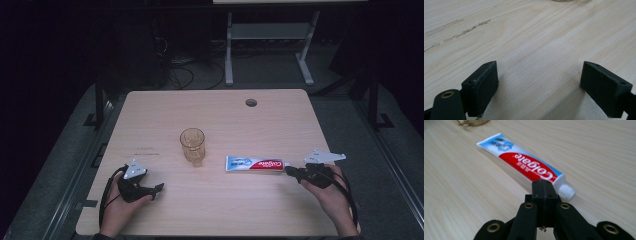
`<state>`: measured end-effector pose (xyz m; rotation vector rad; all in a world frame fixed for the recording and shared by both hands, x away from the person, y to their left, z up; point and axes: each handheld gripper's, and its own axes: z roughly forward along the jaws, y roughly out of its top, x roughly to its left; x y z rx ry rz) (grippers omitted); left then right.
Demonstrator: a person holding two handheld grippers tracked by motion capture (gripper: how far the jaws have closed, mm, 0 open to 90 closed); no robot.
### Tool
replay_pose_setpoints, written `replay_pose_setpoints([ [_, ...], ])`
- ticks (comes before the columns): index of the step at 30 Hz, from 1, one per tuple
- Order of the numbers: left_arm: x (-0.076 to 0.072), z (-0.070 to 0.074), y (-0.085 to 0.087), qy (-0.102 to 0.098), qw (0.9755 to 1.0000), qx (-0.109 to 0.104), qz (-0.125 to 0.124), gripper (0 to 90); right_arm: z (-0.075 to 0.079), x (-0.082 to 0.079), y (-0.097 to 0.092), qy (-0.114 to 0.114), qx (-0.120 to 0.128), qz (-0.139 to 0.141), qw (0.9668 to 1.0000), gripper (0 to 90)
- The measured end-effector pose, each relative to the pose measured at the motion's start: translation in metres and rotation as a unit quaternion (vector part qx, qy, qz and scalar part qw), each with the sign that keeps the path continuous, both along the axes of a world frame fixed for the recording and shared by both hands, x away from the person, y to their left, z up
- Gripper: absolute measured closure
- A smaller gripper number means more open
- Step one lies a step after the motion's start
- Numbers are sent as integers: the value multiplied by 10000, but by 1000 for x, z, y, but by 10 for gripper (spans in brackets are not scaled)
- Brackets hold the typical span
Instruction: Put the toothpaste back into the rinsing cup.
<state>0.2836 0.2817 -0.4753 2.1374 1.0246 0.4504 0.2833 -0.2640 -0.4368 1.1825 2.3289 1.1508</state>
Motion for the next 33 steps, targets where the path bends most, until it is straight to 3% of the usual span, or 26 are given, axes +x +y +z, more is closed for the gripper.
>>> replay_pose_setpoints([
  [16,0,0,0,9,10000,7,-5,138,1,37,4,-45,23,-61,10000,897],
  [33,0,0,0,13,10000,4,-12,138,-16,71,10,236,-50,-106,9997,894],
])
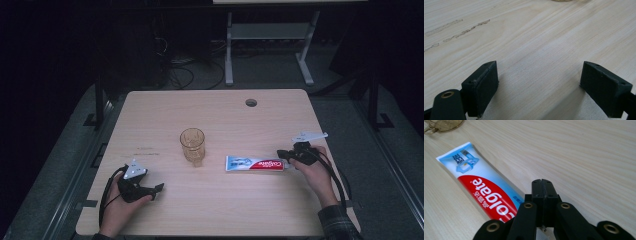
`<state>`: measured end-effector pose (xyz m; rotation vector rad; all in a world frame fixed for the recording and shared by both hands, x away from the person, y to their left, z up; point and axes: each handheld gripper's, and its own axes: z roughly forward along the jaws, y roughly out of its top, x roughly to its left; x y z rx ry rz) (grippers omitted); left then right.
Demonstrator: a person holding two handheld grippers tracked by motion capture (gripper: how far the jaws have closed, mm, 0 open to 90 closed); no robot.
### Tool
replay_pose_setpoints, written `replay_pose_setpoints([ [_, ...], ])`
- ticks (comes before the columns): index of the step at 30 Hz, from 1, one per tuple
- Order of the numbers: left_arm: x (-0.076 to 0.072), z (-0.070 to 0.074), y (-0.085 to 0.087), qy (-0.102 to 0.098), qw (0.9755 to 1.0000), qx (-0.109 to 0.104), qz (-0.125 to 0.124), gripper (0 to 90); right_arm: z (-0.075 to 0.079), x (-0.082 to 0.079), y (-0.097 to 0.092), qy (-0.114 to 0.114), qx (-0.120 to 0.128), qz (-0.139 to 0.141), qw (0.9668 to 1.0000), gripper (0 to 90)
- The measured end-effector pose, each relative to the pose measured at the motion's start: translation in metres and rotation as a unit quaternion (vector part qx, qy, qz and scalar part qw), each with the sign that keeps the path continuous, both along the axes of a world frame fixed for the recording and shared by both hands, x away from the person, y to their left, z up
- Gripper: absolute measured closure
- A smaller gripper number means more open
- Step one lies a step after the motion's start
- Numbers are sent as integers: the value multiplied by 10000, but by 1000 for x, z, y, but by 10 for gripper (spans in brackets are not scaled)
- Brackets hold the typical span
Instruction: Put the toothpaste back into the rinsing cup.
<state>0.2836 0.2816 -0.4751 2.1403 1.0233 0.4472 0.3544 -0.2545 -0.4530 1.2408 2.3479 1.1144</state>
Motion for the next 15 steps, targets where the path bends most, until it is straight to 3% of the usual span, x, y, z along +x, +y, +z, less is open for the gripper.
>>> replay_pose_setpoints([
  [15,0,0,0,0,10000,1,-1,138,-4,-1,1,130,-52,131,9998,895],
])
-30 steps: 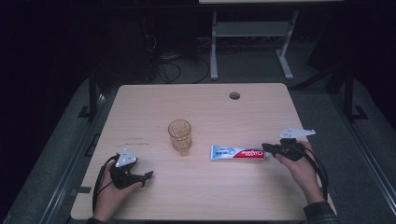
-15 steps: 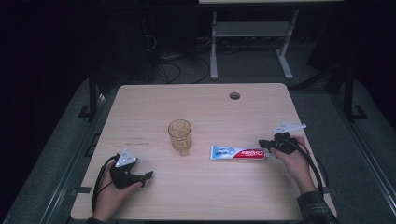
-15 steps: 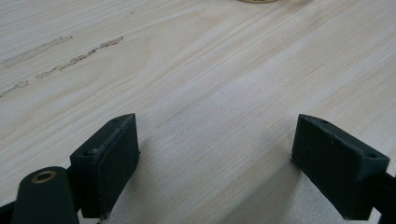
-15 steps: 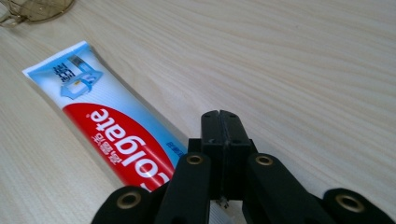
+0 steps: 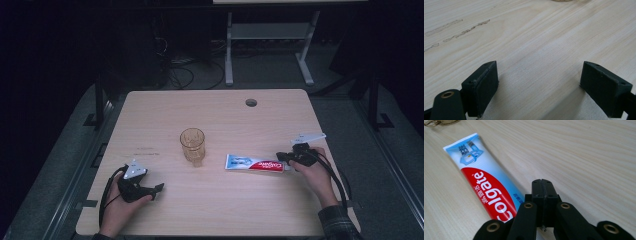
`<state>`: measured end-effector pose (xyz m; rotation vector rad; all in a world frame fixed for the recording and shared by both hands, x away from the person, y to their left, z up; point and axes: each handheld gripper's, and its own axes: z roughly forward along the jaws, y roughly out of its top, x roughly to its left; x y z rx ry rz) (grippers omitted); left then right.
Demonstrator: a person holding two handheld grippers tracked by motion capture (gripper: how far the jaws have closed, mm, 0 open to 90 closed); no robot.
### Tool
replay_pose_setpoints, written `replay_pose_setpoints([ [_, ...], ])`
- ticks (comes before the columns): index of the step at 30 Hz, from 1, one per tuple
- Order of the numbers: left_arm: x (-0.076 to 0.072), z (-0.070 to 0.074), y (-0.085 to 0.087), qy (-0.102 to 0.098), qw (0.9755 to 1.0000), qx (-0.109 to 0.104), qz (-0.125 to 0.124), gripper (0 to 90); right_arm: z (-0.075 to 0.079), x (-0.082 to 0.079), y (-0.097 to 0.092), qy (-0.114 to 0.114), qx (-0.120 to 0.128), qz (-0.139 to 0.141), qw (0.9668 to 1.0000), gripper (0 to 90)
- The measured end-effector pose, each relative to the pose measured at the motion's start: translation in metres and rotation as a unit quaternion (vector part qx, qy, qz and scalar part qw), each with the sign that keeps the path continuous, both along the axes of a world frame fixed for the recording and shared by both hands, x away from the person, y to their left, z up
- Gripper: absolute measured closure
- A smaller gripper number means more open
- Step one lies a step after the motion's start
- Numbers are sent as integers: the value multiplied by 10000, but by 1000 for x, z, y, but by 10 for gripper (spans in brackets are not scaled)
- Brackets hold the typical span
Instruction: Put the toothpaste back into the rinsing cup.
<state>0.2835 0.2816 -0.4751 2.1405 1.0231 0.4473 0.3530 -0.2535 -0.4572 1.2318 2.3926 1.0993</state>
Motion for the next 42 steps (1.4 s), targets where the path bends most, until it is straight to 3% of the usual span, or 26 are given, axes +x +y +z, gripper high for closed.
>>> replay_pose_setpoints([
  [24,-1,0,0,6,10000,2,-48,138,2,-33,-3,41,-74,165,9998,895],
  [42,-1,0,0,-8,10000,-9,-54,138,3,-57,4,76,-127,389,9991,894],
])
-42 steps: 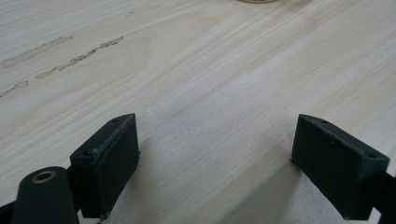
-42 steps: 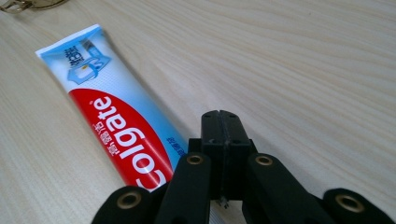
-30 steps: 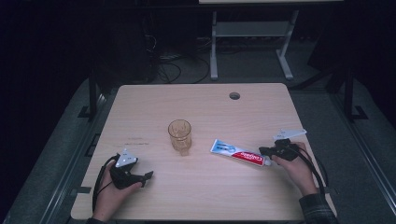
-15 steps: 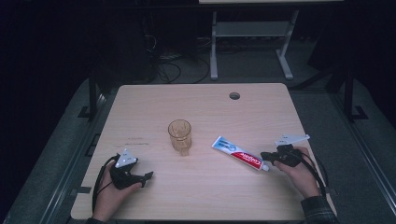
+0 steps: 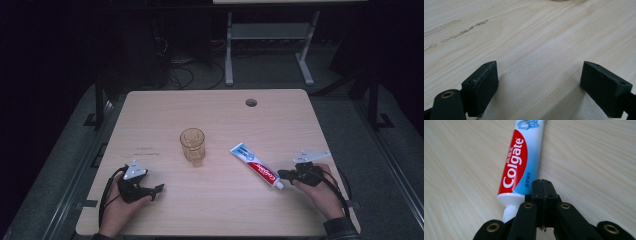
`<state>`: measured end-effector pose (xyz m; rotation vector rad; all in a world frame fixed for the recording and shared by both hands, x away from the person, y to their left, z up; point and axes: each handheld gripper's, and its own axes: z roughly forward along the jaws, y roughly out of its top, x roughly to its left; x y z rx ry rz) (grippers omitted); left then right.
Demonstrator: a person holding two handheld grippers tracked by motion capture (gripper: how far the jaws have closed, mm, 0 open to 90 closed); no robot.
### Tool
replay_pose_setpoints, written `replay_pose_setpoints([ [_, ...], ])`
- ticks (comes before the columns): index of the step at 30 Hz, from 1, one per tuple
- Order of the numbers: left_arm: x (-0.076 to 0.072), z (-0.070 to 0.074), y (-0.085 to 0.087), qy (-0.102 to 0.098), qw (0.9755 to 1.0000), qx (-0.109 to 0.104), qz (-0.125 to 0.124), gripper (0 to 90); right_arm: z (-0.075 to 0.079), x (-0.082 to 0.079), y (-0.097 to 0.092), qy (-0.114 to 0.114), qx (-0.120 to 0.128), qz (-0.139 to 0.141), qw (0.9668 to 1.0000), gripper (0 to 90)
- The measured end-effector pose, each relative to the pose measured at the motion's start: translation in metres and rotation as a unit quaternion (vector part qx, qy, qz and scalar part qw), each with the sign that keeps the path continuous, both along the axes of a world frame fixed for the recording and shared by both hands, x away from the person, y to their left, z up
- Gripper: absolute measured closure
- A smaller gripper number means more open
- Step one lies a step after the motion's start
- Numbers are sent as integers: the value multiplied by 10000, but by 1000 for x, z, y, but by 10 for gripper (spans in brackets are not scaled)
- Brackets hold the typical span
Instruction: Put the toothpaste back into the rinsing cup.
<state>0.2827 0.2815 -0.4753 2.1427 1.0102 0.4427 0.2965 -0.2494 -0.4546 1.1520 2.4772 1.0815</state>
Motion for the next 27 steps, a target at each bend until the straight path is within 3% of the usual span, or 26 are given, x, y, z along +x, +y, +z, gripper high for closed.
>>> replay_pose_setpoints([
  [16,0,0,0,1,10000,11,-11,138,1,-11,4,-5,-1,68,10000,871],
  [27,0,0,0,-2,10000,4,-9,138,14,-7,8,-9,201,-209,9996,575],
])
